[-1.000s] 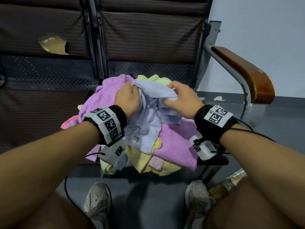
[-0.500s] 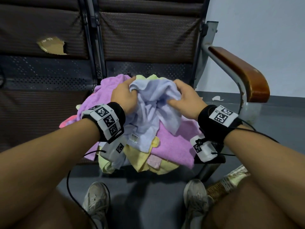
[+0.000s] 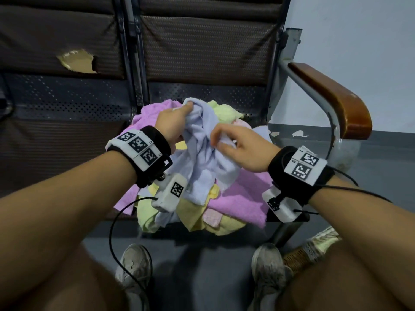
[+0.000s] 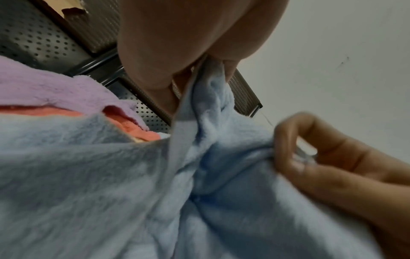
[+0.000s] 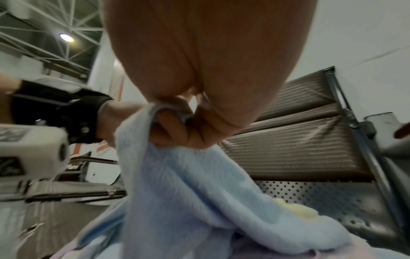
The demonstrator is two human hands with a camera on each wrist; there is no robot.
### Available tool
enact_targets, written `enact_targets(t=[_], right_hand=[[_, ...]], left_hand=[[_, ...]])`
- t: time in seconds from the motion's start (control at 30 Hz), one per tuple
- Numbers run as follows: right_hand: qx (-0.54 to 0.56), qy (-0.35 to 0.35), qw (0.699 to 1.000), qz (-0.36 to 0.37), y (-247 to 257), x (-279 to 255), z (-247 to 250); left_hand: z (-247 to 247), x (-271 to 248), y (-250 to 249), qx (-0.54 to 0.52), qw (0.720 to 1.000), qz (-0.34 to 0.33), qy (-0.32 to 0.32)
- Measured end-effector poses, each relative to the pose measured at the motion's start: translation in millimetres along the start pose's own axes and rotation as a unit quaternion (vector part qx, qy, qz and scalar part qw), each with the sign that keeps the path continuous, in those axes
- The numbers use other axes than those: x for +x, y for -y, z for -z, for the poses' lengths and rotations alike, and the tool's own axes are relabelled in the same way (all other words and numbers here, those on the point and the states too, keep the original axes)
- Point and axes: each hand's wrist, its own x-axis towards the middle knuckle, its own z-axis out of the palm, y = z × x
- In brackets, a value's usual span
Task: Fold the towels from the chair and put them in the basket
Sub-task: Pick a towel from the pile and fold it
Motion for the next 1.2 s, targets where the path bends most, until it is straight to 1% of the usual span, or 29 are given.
enact_targets(t=[0.07,0.13,0.2,0.23,0.33,0.4,0.5,0.57,0.63,0.7,0.77,0.83,0.9,0.93,0.97,1.0,1.03,1.07,1.1,1.13,1.17,1.2], right_hand=[[-0.045,0.065,0.996,-0.036,2.4,1.0,-8.9],[-0.07,0.09,0.99,-0.086,3.3,3.0,-17.7],[-0.074,0.072,0.987,-0.126,2.4,7.1,-26.5],[-0.066,0.056,0.986,-0.145,3.4,10.0,-30.7],[-0.018,0.035,0.982,-0.182,7.1,17.8,-42.0],[-0.016,0.021,0.981,-0.194,7.1,20.9,-45.5],[-0.02,-0.051,0.974,-0.221,-0.8,22.1,-40.7],[0.006,-0.101,0.968,-0.231,-7.2,22.9,-31.9],[0.037,-0.176,0.957,-0.229,-14.3,23.3,-19.8],[0.076,-0.261,0.939,-0.212,-19.5,23.5,-6.7],[0.093,-0.331,0.923,-0.176,-22.1,21.6,5.2],[0.058,-0.356,0.924,-0.131,-23.9,18.3,12.7],[-0.016,-0.339,0.935,-0.106,-28.3,13.4,15.2],[-0.06,-0.308,0.943,-0.108,-31.0,11.0,14.1],[-0.102,-0.253,0.954,-0.123,-34.2,8.2,11.3],[-0.135,-0.177,0.963,-0.152,-37.4,4.8,6.5],[-0.154,-0.089,0.966,-0.189,-39.7,1.4,-0.2],[-0.164,-0.013,0.96,-0.225,-41.8,-1.0,-7.2],[-0.167,0.032,0.953,-0.251,-44.2,-2.6,-13.2],[-0.168,0.042,0.947,-0.27,-46.4,-2.9,-16.5],[-0.164,0.028,0.944,-0.284,-47.8,-1.7,-16.9],[-0.148,-0.008,0.944,-0.295,-49.3,0.7,-14.5]], left_hand=[[-2.0,-3.5,-5.7,-0.008,1.0,0.003,0.005],[-6.2,-8.8,-8.2,-0.035,0.998,0.009,0.042],[-11.8,-17.1,-7.9,-0.042,0.996,0.005,0.082],[-14.6,-20.8,-7.0,-0.041,0.995,-0.001,0.088],[-19.4,-26.4,-4.3,-0.046,0.996,-0.02,0.076],[-16.6,-26.9,-6.5,-0.062,0.995,-0.024,0.074],[-7.9,-21.6,-9.0,-0.082,0.994,-0.03,0.063],[-2.9,-16.1,-9.7,-0.083,0.995,-0.031,0.036],[2.6,-10.0,-8.2,-0.079,0.996,-0.029,0.009],[7.8,-6.7,-6.0,-0.069,0.997,-0.029,0.0],[9.2,-5.3,-6.4,-0.072,0.997,-0.039,-0.005],[8.3,-3.5,-10.4,-0.108,0.992,-0.053,-0.023],[7.8,-1.0,-16.2,-0.144,0.987,-0.055,-0.043],[8.7,0.0,-18.0,-0.153,0.985,-0.056,-0.051],[10.3,1.5,-18.3,-0.154,0.985,-0.058,-0.058],[12.2,2.7,-17.7,-0.148,0.985,-0.059,-0.062],[13.9,3.5,-16.4,-0.136,0.987,-0.058,-0.064],[15.1,4.8,-14.7,-0.118,0.99,-0.053,-0.063],[16.6,6.9,-13.3,-0.095,0.992,-0.047,-0.064],[17.8,8.4,-12.3,-0.075,0.994,-0.043,-0.066],[19.6,10.4,-11.4,-0.061,0.995,-0.041,-0.07],[21.5,12.3,-10.6,-0.053,0.995,-0.042,-0.077]])
